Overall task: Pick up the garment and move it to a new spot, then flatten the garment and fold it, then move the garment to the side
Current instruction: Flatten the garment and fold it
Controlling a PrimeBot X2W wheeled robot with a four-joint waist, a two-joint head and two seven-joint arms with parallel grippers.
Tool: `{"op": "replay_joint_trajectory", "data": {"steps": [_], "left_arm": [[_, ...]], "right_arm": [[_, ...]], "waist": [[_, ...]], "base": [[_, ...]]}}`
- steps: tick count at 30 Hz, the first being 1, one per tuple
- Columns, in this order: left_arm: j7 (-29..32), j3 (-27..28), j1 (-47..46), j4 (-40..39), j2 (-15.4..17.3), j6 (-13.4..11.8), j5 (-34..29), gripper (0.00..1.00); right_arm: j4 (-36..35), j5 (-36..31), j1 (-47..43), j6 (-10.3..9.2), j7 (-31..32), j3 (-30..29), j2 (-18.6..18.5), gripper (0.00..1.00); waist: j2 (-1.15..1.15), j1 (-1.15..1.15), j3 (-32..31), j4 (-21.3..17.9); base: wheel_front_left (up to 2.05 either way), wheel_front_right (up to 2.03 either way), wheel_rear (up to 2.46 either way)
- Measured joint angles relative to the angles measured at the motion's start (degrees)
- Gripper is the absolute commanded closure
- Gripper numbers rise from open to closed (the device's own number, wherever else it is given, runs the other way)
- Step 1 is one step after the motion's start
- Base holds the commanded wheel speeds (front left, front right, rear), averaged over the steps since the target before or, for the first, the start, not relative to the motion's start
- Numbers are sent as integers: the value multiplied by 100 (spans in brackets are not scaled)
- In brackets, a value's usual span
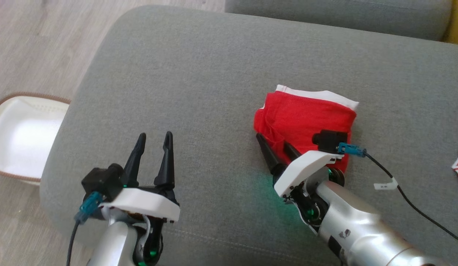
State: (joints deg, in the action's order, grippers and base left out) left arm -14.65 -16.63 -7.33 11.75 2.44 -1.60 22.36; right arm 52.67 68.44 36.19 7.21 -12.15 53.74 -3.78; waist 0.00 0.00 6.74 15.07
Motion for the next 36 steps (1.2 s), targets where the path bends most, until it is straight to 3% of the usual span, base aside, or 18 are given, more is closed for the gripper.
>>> {"op": "replay_joint_trajectory", "data": {"steps": [7,11,15,19,26,31,36], "left_arm": [[0,90,20,-4,1,3,-12,0],[0,119,32,-35,1,9,-64,0],[0,235,53,-181,2,10,-69,0],[0,272,94,-387,1,11,-67,0],[-2,338,93,-660,3,9,-60,0],[-4,408,91,-735,2,8,-60,0],[-5,442,92,-779,2,9,-60,0]], "right_arm": [[-198,115,21,0,-110,-24,1,0],[-68,-157,163,0,-183,-259,3,0],[-21,-1180,447,0,-205,-1148,-151,0],[-402,-2491,322,0,-208,-2158,-441,0],[-1630,-4741,-921,0,-216,-3967,-388,0],[-2555,-5694,-1831,0,-222,-4868,-70,0],[-3195,-6074,-2384,0,-223,-5242,35,0]], "waist": [[0,0,-152,-265],[0,0,-216,-426],[0,0,-295,-673],[0,0,-355,-940],[0,0,-393,-1380],[0,0,-381,-1594],[0,0,-354,-1705]], "base": [[0,0,0],[0,0,0],[0,0,0],[0,0,0],[0,0,0],[0,0,0],[0,0,0]]}}
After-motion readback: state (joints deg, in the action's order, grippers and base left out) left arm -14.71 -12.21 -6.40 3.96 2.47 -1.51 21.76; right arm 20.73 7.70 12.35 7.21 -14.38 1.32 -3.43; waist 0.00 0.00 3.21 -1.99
